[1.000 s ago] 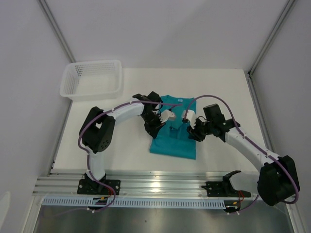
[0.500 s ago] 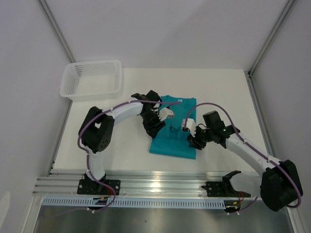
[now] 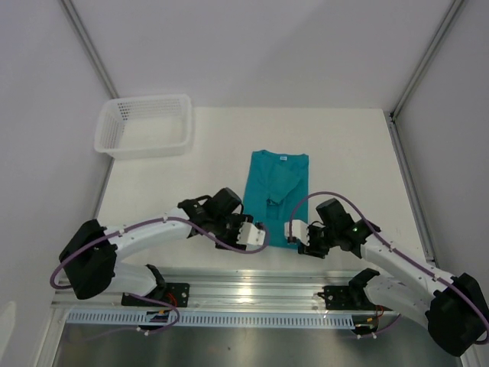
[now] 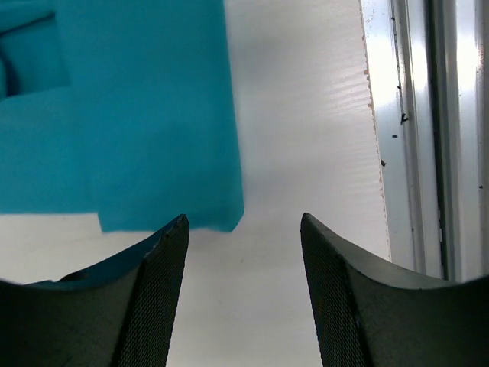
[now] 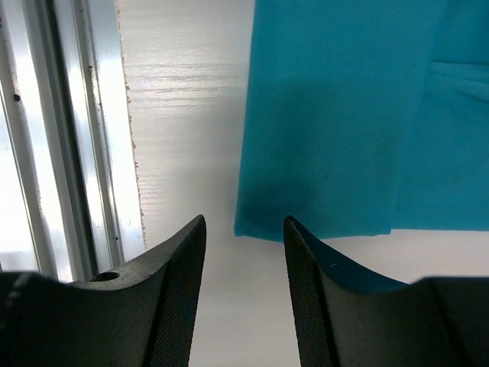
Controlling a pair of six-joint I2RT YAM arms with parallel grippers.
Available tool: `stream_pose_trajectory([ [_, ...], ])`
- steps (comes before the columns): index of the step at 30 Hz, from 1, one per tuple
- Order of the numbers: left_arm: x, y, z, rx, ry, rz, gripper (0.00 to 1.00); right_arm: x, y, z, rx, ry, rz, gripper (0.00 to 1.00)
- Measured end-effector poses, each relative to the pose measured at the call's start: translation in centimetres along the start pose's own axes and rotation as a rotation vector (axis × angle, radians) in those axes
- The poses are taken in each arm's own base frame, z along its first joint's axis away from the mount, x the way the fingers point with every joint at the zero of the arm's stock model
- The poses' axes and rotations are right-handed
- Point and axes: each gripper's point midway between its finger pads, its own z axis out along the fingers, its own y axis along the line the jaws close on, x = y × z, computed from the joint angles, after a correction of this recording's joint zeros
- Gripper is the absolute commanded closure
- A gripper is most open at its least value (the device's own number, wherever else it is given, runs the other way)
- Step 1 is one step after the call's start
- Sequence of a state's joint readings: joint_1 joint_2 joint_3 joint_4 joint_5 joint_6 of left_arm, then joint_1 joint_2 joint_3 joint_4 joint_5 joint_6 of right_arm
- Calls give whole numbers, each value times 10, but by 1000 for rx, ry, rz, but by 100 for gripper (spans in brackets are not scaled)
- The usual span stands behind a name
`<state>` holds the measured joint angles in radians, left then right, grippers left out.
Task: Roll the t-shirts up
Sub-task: Roll the tshirt
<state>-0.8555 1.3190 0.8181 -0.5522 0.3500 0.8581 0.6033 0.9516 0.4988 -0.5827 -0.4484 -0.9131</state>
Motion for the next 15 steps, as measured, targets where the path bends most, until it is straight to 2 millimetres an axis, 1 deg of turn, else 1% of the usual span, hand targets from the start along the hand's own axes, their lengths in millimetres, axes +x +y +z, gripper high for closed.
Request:
stream_pose_trajectory([
  [1, 1, -6, 7, 17, 11, 27, 36, 1, 1, 1, -5, 8, -5, 51],
  [2, 1, -8, 13, 22, 19, 44, 36, 2, 2, 3, -12, 14, -11, 51],
  [6, -6, 8, 21, -36, 9, 87, 36, -1, 8, 6, -35, 18, -44, 51],
  [8, -8, 11, 24, -57, -1, 107, 36, -2, 12, 7, -45, 19, -59, 50],
  [11, 1, 5, 30, -49, 23, 114, 37, 0, 18, 10, -63, 29, -69, 51],
  [15, 11, 0, 38, -24, 57, 104, 37, 10, 16, 16, -65, 78, -61, 52],
])
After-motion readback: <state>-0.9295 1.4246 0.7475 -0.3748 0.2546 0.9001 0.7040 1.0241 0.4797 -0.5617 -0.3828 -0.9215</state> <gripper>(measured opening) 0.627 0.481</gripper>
